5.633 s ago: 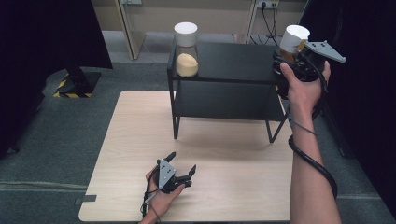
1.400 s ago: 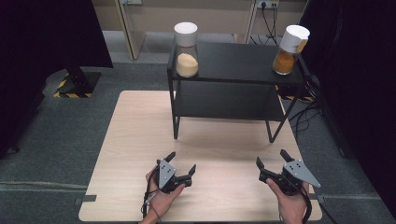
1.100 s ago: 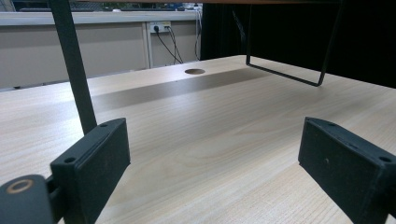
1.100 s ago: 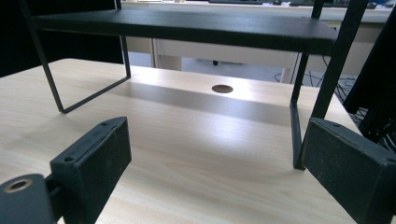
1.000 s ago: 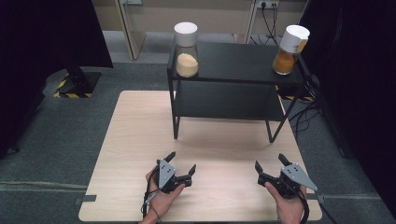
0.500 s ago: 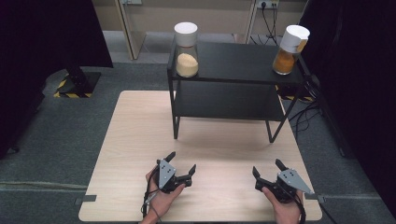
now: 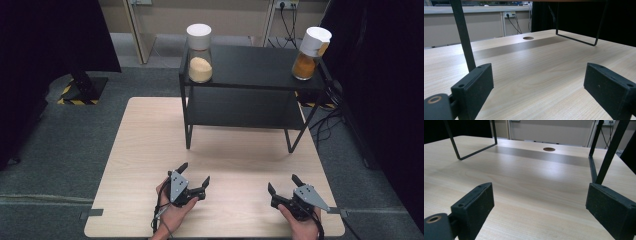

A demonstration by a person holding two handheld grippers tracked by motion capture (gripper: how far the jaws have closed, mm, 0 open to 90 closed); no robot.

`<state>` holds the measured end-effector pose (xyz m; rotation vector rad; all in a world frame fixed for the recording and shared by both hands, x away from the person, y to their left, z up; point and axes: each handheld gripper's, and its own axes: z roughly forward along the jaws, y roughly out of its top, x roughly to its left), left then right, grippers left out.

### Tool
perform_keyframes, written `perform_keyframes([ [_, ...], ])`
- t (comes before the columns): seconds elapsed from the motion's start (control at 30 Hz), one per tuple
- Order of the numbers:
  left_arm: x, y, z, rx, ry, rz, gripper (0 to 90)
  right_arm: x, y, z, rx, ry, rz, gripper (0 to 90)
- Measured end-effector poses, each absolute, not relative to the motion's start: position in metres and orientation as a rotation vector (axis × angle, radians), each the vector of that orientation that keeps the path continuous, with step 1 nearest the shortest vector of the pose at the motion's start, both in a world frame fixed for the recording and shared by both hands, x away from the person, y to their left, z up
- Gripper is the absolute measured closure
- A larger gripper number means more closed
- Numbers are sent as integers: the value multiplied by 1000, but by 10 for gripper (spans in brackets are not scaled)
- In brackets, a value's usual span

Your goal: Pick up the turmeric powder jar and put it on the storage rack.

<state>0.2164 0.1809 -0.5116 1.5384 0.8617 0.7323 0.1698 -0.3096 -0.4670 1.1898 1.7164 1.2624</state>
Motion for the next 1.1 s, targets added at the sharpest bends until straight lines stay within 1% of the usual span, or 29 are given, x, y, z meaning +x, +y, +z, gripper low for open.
perform_keyframes([
  [0.7,217,181,-511,1539,862,731,85,171,-307,-476,1208,1744,1233,81],
  [1.1,216,181,-512,1539,861,733,85,172,-307,-476,1208,1750,1233,81],
])
